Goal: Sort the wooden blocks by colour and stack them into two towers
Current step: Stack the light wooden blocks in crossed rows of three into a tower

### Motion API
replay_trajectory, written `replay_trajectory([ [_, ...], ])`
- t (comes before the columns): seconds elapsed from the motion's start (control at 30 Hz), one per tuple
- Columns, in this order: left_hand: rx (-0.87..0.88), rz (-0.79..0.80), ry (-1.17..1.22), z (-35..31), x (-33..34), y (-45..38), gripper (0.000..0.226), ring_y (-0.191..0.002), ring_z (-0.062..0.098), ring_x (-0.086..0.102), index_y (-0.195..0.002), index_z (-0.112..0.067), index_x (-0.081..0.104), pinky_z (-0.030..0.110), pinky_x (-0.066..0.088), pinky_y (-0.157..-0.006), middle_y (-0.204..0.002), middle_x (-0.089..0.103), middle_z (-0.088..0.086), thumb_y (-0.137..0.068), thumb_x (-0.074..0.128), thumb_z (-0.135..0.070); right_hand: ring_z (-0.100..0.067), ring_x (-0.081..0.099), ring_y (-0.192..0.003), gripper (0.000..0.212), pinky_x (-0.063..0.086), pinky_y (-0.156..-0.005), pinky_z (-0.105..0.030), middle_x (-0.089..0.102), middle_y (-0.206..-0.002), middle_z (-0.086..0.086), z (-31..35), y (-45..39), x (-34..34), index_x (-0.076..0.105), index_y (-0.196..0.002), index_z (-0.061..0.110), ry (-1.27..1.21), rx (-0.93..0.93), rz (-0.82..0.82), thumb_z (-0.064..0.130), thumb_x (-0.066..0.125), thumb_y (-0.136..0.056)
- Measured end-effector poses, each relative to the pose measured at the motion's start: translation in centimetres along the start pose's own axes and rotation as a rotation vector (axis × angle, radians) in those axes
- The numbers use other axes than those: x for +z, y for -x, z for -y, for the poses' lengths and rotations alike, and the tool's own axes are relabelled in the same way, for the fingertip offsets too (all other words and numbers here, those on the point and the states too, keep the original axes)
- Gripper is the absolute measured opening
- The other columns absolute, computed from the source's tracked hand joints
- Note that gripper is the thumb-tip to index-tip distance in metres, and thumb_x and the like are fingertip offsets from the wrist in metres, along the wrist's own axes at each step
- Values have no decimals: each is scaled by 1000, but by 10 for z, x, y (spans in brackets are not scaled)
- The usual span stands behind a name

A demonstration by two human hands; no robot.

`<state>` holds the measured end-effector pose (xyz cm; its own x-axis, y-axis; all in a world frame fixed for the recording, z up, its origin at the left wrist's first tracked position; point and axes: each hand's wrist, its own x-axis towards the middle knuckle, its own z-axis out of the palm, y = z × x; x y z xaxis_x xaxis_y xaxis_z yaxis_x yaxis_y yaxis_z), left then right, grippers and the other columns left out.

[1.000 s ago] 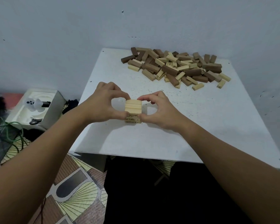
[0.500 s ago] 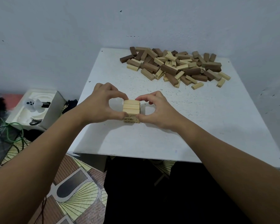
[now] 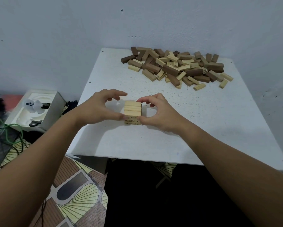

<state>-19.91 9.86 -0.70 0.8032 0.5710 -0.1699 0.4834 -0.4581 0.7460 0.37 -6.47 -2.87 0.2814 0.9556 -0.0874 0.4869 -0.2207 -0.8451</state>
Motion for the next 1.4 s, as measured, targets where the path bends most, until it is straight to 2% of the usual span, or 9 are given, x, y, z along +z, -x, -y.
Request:
replay_trajectory([
  [0.4, -26, 11, 181, 2, 7, 4, 48, -121, 13, 50, -108, -54, 73, 32, 43, -101, -126, 61, -9, -75, 94, -27, -11, 42, -123, 55, 42, -103, -29, 41, -123, 11, 1, 1, -1, 59, -128, 47, 13, 8, 19, 38, 84, -80],
  [0.57, -45, 17, 182, 5, 8, 3, 56, -122, 9, 50, -115, -53, 71, 30, 44, -101, -126, 62, -12, -68, 96, -35, -11, 42, -124, 67, 39, -97, -23, 41, -126, 8, 2, 7, 0, 50, -139, 46, -9, 25, 21, 35, 83, -82],
  [0.77, -61, 49, 219, 9, 9, 4, 79, -131, 11, 48, -132, -50, 64, 35, 43, -111, -132, 60, -11, -60, 96, -46, -9, 39, -131, 74, 40, -109, -34, 40, -135, 11, -3, 13, 3, 42, -148, 45, -28, 34, 8, 45, 80, -85],
  [0.87, -86, -27, 404, 7, 11, 8, 91, -136, 6, 47, -145, -47, 53, 36, 36, -117, -142, 57, -14, -61, 83, -62, -3, 27, -145, 76, 26, -120, -36, 32, -154, 12, -1, 20, 14, 25, -161, 36, -188, 46, -104, 53, 59, -94],
  [1.0, -83, -334, 824, -10, 34, 15, 91, -145, 3, 40, -157, -27, 43, 33, 26, -123, -155, 50, -12, -78, 56, -72, 4, 14, -151, 75, 13, -118, -26, 17, -168, 21, 13, 31, 37, 17, -163, 37, -524, 105, -221, 52, 40, -94],
  [1.1, -108, -414, 867, -24, 57, 14, 81, -151, 4, 31, -162, -27, 34, 39, 16, -130, -163, 39, -13, -96, 30, -74, 9, 19, -144, 59, 11, -120, -26, 16, -169, 18, 25, 30, 50, 17, -163, 36, -709, 130, -232, 48, 33, -107],
  [1.23, -155, -408, 867, -36, 76, 10, 93, -154, -1, 20, -164, -33, 27, 40, 5, -130, -167, 28, -19, -87, 18, -85, 7, 19, -148, 55, 16, -112, -14, 16, -169, 15, 32, 24, 58, 15, -164, 30, -765, 138, -211, 43, 21, -111],
  [1.33, -150, -374, 916, -38, 87, 9, 100, -154, 0, 19, -164, -32, 25, 39, 8, -130, -168, 25, -18, -81, 17, -88, 27, 37, -123, 45, 29, -86, 6, 37, -152, 31, 31, 24, 61, 24, -156, 37, -771, 107, -185, 42, 18, -112],
  [1.4, -141, -349, 943, -38, 92, 9, 106, -154, 1, 22, -164, -31, 24, 38, 12, -129, -168, 25, -17, -78, 18, -92, 36, 48, -91, 30, 33, -71, 9, 54, -109, 48, 38, 28, 58, 36, -134, 44, -788, 111, -191, 39, 15, -113],
])
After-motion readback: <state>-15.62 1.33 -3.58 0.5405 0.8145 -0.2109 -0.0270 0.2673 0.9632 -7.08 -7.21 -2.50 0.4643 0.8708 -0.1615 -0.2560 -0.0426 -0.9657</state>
